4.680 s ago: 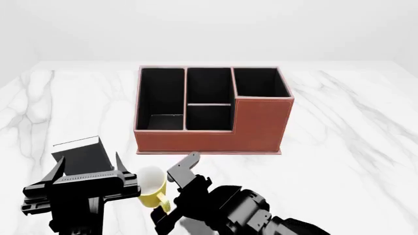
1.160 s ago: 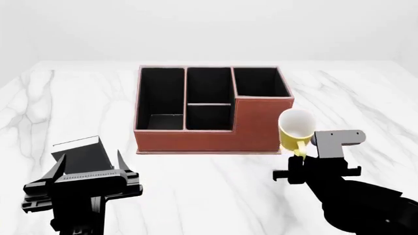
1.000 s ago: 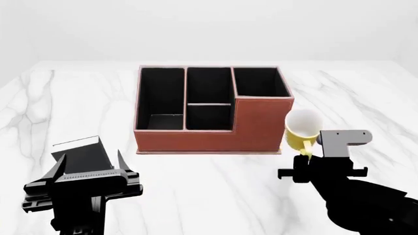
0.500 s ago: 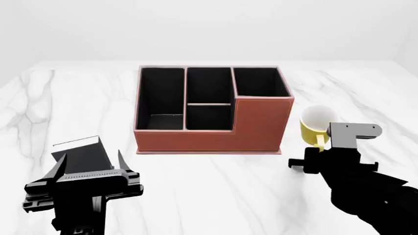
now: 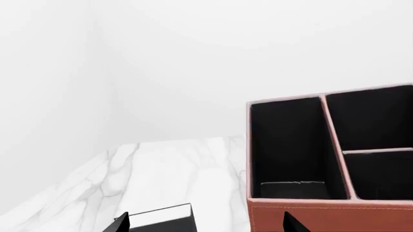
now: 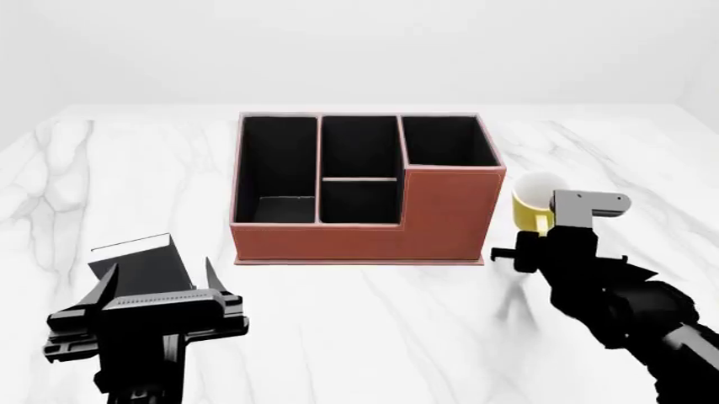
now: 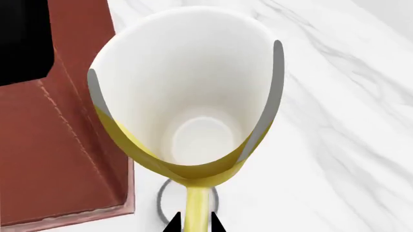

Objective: Pick up the yellow and white mug and place it to the right of the caddy.

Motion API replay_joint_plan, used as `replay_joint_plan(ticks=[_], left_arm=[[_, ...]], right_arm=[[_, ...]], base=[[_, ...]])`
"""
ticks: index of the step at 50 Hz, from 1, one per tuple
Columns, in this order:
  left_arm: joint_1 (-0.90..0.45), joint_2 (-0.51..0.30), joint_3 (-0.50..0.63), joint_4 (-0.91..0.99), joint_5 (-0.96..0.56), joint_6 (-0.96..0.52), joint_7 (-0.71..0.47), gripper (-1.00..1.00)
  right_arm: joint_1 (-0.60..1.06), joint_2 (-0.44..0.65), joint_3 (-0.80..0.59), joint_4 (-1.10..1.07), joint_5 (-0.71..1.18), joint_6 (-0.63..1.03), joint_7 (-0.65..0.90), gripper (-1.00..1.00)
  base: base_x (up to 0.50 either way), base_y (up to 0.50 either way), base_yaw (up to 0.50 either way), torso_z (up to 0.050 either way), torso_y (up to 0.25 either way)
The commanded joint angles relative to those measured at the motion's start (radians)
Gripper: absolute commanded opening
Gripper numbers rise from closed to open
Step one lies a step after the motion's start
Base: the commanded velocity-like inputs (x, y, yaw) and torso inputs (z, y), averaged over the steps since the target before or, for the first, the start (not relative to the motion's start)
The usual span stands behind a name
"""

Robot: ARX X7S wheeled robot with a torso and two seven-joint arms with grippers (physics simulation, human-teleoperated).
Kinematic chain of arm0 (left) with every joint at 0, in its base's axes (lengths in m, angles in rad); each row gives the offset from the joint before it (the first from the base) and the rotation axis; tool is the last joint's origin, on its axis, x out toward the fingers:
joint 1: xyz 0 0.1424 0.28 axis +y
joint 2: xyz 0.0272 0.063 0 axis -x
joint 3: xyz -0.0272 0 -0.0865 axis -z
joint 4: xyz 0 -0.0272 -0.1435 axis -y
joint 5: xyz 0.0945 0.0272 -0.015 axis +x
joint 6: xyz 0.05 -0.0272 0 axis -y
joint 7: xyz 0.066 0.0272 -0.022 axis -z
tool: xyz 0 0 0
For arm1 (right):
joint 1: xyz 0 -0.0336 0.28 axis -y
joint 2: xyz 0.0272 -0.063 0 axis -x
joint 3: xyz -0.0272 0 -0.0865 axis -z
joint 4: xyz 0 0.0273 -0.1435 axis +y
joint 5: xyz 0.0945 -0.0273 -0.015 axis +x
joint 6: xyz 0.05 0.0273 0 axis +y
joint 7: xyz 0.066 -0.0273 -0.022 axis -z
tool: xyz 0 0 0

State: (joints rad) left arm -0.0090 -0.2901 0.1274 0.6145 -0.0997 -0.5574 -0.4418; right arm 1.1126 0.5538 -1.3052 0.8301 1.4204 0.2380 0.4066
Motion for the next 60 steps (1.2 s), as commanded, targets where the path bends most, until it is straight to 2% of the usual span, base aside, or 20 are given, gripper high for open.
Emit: replay_joint_plan(ticks=[1, 16, 27, 33, 43, 47, 53, 60], left_arm=[[-0.008, 0.005, 0.002, -0.017, 0.0, 0.007, 0.007, 1.0], [-0.009, 0.0, 0.006, -0.014, -0.005, 0.006, 0.002, 1.0], [-0.013, -0.002, 0.011, -0.013, -0.008, 0.005, 0.0, 1.0], [-0.015, -0.003, 0.014, -0.015, -0.009, 0.005, -0.002, 1.0], [-0.013, -0.006, 0.012, -0.025, -0.013, 0.013, -0.005, 1.0], [-0.013, -0.008, 0.012, -0.029, -0.014, 0.016, -0.005, 1.0], [-0.013, -0.009, 0.013, -0.028, -0.015, 0.016, -0.007, 1.0], [-0.014, -0.011, 0.016, -0.029, -0.017, 0.016, -0.009, 1.0]], right_arm=[[0.068, -0.231, -0.001, 0.473, -0.088, -0.03, -0.232, -1.0], [0.039, -0.231, 0.105, 0.478, -0.165, -0.015, -0.237, -1.0], [0.01, -0.235, 0.281, 0.478, -0.321, 0.015, -0.249, -1.0], [-0.01, -0.249, 0.474, 0.479, -0.502, 0.02, -0.259, -1.0], [-0.052, -0.301, 0.993, 0.479, -1.016, 0.054, -0.3, -1.0], [-0.06, -0.318, 1.15, 0.479, -1.179, 0.063, -0.321, -1.0], [-0.069, -0.336, 1.284, 0.479, -1.322, 0.078, -0.342, -1.0], [-0.077, -0.35, 1.344, 0.479, -1.391, 0.102, -0.354, -1.0]], base=[[0.0, 0.0, 0.0, 0.0, 0.0], [0.0, 0.0, 0.0, 0.0, 0.001], [0.0, 0.0, 0.0, 0.0, 0.0], [0.0, 0.0, 0.0, 0.0, 0.002], [0.0, 0.0, 0.0, 0.0, 0.0], [0.0, 0.0, 0.0, 0.0, 0.0], [0.0, 0.0, 0.0, 0.0, 0.002], [0.0, 0.0, 0.0, 0.0, 0.0]])
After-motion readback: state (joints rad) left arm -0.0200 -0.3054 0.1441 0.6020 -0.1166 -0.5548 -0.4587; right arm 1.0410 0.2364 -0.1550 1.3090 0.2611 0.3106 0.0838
